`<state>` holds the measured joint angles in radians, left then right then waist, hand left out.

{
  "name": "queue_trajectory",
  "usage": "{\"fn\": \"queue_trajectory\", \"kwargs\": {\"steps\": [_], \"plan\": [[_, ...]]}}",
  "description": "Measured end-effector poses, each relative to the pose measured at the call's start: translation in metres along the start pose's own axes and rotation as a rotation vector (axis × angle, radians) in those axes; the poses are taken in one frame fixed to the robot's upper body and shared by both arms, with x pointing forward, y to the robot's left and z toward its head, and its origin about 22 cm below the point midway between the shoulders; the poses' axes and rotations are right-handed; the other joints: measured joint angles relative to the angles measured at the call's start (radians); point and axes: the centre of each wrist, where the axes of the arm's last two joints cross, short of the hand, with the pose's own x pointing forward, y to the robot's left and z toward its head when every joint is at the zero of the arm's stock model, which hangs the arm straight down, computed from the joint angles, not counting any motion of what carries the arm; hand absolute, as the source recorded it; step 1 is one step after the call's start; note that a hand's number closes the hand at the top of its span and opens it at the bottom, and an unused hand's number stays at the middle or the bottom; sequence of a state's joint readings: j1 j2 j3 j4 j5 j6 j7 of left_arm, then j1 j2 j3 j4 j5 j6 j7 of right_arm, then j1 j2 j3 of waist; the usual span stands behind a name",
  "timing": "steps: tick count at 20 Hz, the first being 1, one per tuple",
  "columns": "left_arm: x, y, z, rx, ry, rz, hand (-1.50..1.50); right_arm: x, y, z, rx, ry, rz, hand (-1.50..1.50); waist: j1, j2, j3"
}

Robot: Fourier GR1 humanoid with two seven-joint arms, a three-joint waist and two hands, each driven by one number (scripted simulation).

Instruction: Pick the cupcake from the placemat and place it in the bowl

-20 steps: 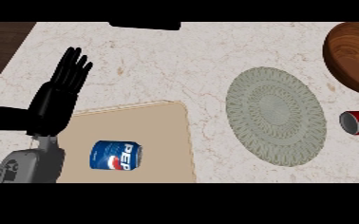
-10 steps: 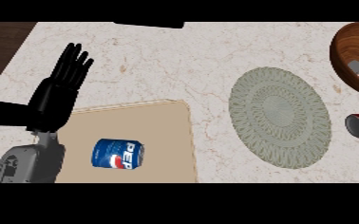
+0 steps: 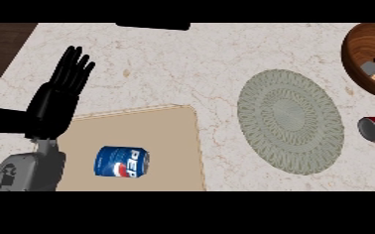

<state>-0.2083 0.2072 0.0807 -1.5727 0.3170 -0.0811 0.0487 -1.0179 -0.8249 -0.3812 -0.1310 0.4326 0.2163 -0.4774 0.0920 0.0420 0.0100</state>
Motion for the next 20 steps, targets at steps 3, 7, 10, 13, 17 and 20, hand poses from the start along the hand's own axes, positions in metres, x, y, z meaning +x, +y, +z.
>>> {"fn": "queue_trajectory", "kwargs": {"steps": [3,7,10,13,17,20], "plan": [[0.001,0.002,0.001,0.006,-0.005,0.001,0.00,-0.004,-0.015,0.007,-0.075,-0.006,-0.116,-1.50,-0.004,0.001,0.000],[0.002,0.006,0.001,0.010,-0.005,-0.004,0.00,-0.012,-0.043,0.024,-0.159,0.008,-0.185,-1.50,-0.012,0.002,0.000],[0.001,0.006,0.002,0.018,-0.006,-0.002,0.00,-0.020,-0.064,0.040,-0.200,0.027,-0.214,-1.50,-0.017,0.003,0.001],[0.001,0.005,0.003,0.021,-0.006,-0.001,0.00,-0.026,-0.085,0.056,-0.223,0.050,-0.233,-1.50,-0.021,0.002,0.002],[0.002,0.010,0.005,0.032,-0.008,0.003,0.00,-0.039,-0.107,0.083,-0.226,0.060,-0.244,-1.50,-0.031,0.000,0.004],[0.001,0.011,0.007,0.038,-0.004,0.007,0.00,-0.047,-0.119,0.099,-0.219,0.067,-0.248,-1.50,-0.034,0.000,0.006]]}}
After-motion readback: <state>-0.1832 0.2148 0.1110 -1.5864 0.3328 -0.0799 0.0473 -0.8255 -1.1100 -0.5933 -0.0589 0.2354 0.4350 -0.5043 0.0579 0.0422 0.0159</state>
